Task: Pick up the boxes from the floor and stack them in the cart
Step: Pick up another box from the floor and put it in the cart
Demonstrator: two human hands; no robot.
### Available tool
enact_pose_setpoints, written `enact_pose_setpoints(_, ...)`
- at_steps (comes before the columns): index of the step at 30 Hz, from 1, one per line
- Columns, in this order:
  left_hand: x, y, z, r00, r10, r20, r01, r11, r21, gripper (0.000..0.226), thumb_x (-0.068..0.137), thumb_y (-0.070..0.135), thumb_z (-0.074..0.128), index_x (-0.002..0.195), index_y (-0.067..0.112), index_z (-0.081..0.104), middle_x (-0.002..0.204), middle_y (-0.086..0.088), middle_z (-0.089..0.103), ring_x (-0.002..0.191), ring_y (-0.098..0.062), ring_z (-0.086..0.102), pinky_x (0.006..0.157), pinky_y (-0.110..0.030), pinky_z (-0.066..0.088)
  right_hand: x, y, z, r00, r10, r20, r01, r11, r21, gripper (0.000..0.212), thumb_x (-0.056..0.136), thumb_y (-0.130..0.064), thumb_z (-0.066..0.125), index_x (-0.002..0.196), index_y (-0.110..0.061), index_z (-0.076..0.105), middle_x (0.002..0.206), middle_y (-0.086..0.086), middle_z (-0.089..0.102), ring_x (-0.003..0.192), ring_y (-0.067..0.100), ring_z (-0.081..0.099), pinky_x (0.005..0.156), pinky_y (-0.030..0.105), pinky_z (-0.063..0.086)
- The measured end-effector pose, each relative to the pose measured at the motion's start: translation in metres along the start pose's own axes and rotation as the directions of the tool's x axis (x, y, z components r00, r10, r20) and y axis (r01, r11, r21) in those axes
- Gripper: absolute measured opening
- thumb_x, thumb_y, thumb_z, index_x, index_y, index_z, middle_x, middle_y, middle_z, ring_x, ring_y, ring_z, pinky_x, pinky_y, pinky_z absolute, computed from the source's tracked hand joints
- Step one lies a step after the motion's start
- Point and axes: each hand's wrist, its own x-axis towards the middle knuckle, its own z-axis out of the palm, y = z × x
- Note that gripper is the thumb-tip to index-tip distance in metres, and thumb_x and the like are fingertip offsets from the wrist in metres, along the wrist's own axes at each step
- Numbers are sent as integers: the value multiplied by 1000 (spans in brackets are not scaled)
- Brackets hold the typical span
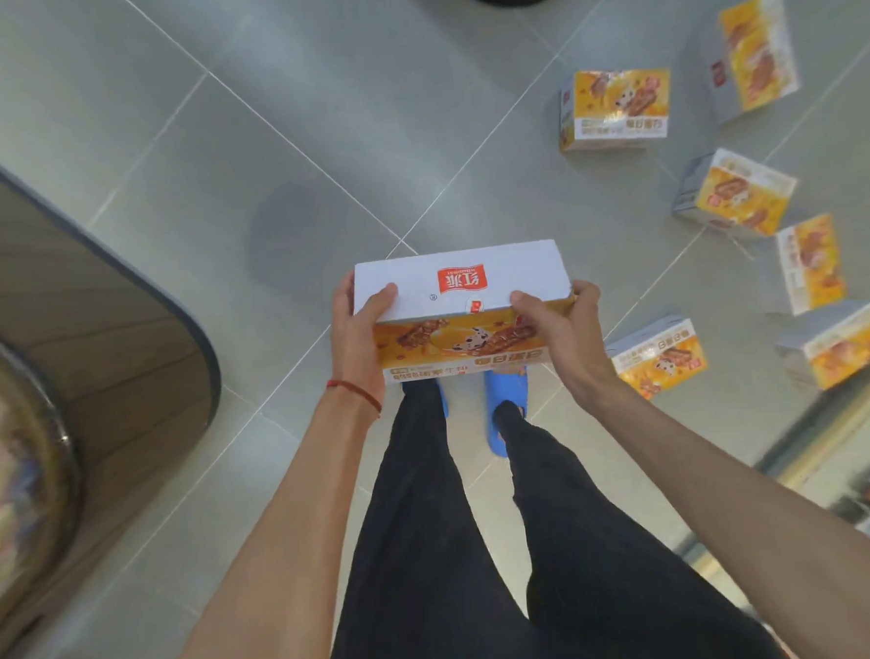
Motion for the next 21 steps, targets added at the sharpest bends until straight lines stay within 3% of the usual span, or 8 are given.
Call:
enact_pose_setpoints(3, -32, 5, -9, 999, 44, 10, -44, 999, 13, 60, 79, 31, 74, 134, 30, 50, 122, -3, 70, 107, -29, 71, 86, -52, 60, -35, -6, -5, 996, -79, 51, 79, 997, -3, 79, 76, -46, 78, 141, -23, 39, 131, -3, 61, 112, 13, 68, 84, 27, 58)
enact_pose_setpoints(7, -78, -4, -21, 996, 91, -25, -91, 996, -25, 67, 75, 28, 80, 134, 29, 49, 125, -3, 68, 108, -29, 70, 85, -49, 60, -64, -2, -19, 971, -201, 131, 208, 977, -41, 58, 92, -28, 75, 144, -27, 51, 123, -6, 70, 106, 8, 71, 79, 25, 59)
enact_pose_setpoints(9, -103, -14, -27, 992, 108, -60, -111, 993, -48, 72, 72, 30, 83, 134, 31, 48, 126, -3, 67, 110, -30, 69, 91, -54, 58, -80, 0, -23, 954, -226, 195, 246, 966, -84, 66, 90, -40, 76, 148, -34, 47, 131, -1, 65, 110, 9, 68, 83, 25, 61)
enact_pose_setpoints(11, -131, -26, -31, 984, 128, -121, -140, 986, -93, 73, 70, 31, 84, 134, 31, 48, 126, -3, 66, 111, -30, 68, 91, -53, 57, -92, 4, -28, 941, -227, 252, 263, 957, -118, 79, 79, -59, 77, 148, -44, 43, 137, 5, 57, 117, 15, 65, 93, 36, 61)
enact_pose_setpoints(15, -195, -56, -34, 947, 191, -258, -242, 952, -186, 68, 76, 26, 81, 133, 33, 46, 127, -1, 65, 113, -26, 67, 91, -46, 59, -114, 10, -41, 885, -256, 389, 341, 925, -167, 84, 73, -59, 81, 147, -49, 42, 137, 5, 56, 119, 16, 63, 99, 45, 57)
enact_pose_setpoints(18, -245, -82, -35, 915, 208, -346, -299, 924, -237, 73, 77, 28, 80, 138, 32, 41, 130, 0, 63, 116, -25, 66, 92, -45, 59, -142, 14, -51, 820, -281, 498, 407, 899, -163, 77, 82, -43, 80, 149, -43, 42, 138, -4, 54, 121, 12, 60, 86, 34, 59)
enact_pose_setpoints(21, -292, -109, -36, 875, 209, -437, -361, 884, -299, 74, 78, 27, 80, 140, 32, 40, 133, -1, 61, 118, -26, 65, 90, -43, 59, -174, 21, -60, 753, -291, 591, 456, 877, -150, 70, 89, -28, 77, 149, -38, 43, 134, -12, 64, 118, 10, 64, 78, 18, 58)
